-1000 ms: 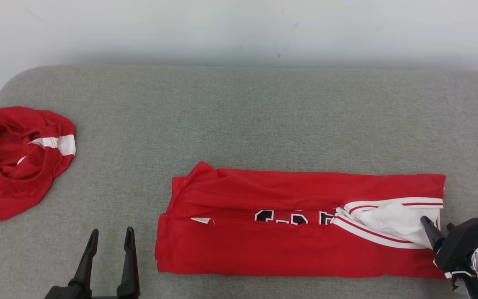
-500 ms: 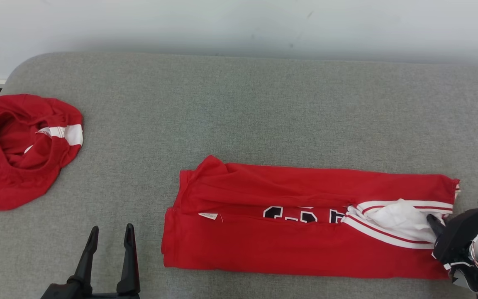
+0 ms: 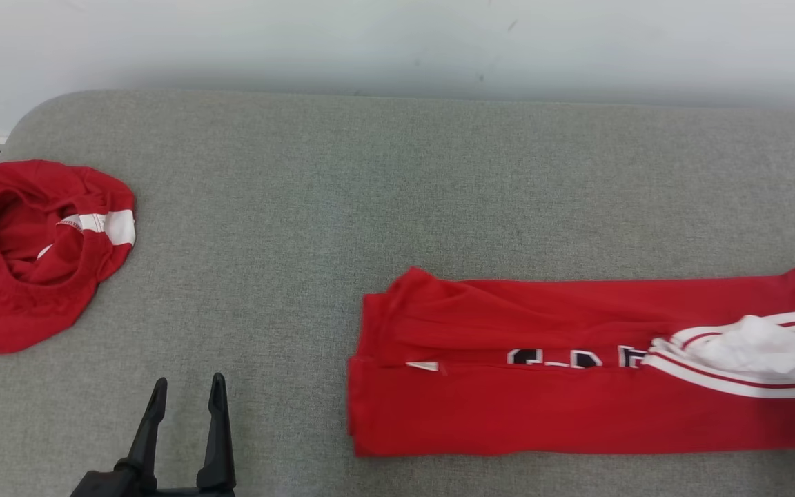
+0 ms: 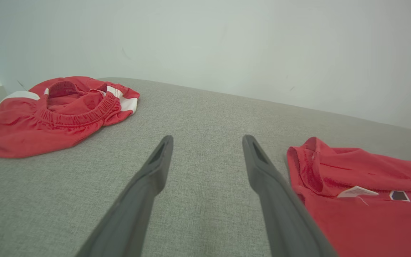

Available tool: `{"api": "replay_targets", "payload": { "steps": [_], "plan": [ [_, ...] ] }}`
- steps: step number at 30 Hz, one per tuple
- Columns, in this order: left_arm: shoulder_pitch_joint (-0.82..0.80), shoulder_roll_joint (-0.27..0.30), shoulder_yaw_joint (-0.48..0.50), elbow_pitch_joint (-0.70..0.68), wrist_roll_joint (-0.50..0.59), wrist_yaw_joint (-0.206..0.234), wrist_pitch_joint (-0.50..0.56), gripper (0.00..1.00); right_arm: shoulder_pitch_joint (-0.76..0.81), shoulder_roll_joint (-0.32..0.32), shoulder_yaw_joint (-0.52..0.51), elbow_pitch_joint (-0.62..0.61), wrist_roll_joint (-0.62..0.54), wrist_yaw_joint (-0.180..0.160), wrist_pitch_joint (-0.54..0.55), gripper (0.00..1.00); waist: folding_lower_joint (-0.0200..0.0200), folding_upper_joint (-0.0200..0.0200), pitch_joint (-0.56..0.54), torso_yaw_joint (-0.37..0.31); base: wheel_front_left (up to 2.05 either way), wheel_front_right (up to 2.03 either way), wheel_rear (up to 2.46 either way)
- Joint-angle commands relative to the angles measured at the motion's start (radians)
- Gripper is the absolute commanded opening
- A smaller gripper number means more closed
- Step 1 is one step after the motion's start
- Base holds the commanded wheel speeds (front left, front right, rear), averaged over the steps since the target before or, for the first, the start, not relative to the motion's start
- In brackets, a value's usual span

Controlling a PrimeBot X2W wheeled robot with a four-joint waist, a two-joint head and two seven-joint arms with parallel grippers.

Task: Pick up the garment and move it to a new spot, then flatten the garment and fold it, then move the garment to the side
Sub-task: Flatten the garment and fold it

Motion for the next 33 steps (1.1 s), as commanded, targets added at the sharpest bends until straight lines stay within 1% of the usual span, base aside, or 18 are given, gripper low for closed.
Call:
{"api": "replay_targets", "payload": {
  "steps": [1, 7, 13, 20, 24, 28, 33],
  "plan": [
    [-0.005, -0.001, -0.002, 0.002, -0.006, 0.004, -0.003, 1.00, 0.014, -0.020, -0.026, -0.008, -0.023, -0.003, -0.006, 0.00, -0.0002, -0.0001, -0.004, -0.002, 0.00, 0.00, 0.00],
    [-0.005, -0.001, -0.009, 0.003, -0.015, 0.006, -0.003, 1.00, 0.052, -0.013, -0.091, -0.070, -0.054, -0.003, 0.027, 0.00, -0.0002, -0.0001, -0.020, -0.001, 0.00, 0.00, 0.00],
    [0.000, -0.001, -0.013, 0.005, -0.023, 0.010, -0.003, 1.00, 0.094, 0.027, -0.055, -0.183, -0.050, -0.003, 0.077, 0.00, -0.0002, -0.0001, -0.031, -0.007, 0.00, 0.00, 0.00],
    [0.007, -0.001, -0.021, 0.007, -0.027, 0.016, -0.003, 1.00, 0.153, 0.105, 0.084, -0.365, -0.032, -0.003, 0.153, 0.00, -0.0002, -0.0001, -0.048, -0.007, 0.00, 0.00, 0.00],
    [0.010, -0.001, -0.023, 0.007, -0.030, 0.017, -0.003, 1.00, 0.148, 0.123, 0.195, -0.435, -0.013, -0.003, 0.193, 0.00, -0.0002, -0.0001, -0.052, -0.003, 0.00, 0.00, 0.00],
    [0.014, -0.001, -0.024, 0.008, -0.029, 0.017, -0.003, 1.00, 0.109, 0.145, 0.304, -0.450, 0.007, -0.003, 0.208, 0.00, -0.0002, -0.0001, -0.055, 0.001, 0.00, 0.00, 0.00],
    [0.012, -0.001, -0.032, 0.011, -0.032, 0.015, -0.003, 1.00, 0.043, 0.181, 0.419, -0.400, 0.026, -0.003, 0.203, 0.00, -0.0002, -0.0001, -0.054, 0.015, 0.00, 0.00, 0.00]
  ]
}}
